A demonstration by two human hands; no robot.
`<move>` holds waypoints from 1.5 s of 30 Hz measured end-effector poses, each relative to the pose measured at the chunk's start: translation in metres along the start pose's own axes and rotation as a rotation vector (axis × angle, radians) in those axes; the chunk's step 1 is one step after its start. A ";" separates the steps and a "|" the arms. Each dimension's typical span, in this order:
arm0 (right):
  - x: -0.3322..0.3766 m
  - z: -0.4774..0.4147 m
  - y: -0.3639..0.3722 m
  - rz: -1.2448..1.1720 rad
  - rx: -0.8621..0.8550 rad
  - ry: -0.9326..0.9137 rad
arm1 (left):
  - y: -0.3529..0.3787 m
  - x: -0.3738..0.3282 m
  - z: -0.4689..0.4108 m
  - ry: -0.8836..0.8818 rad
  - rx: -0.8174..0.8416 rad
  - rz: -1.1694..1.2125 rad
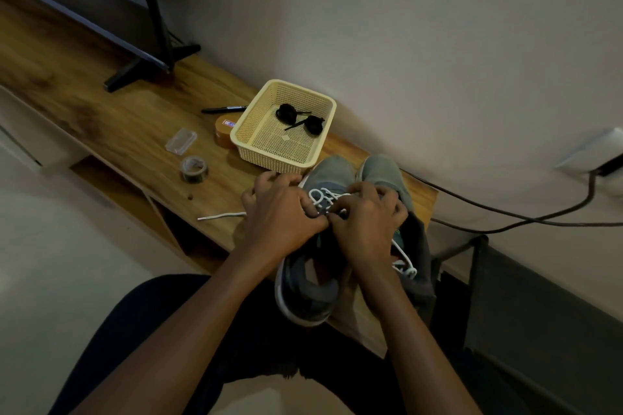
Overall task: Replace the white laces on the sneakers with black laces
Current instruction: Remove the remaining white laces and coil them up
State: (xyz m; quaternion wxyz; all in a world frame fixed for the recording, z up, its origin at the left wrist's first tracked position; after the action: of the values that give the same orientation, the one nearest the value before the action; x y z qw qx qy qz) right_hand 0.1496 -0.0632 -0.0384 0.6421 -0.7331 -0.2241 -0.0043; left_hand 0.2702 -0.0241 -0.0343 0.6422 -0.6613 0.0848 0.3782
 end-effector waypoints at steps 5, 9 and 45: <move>-0.003 -0.001 -0.004 -0.184 -0.125 0.238 | -0.002 -0.004 0.000 -0.031 -0.010 -0.059; -0.002 -0.005 -0.008 -0.119 0.004 0.088 | -0.002 -0.002 0.000 -0.039 0.004 -0.045; -0.004 -0.008 -0.015 -0.181 0.007 0.043 | -0.002 0.003 -0.004 -0.087 -0.031 0.049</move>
State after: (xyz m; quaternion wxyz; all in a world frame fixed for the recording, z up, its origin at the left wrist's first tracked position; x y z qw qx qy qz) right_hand 0.1431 -0.0715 -0.0245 0.6462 -0.7074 -0.2757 -0.0775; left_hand 0.2747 -0.0263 -0.0349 0.6255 -0.6518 0.0672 0.4236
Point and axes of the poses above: each hand's wrist, its own z-axis away from the middle knuckle, its own y-axis out of the palm, x = y × z, the point moved 2 cm from there along -z, towards the middle knuckle, and after that the axes turned 3 degrees about -y, right-handed, at the moved point
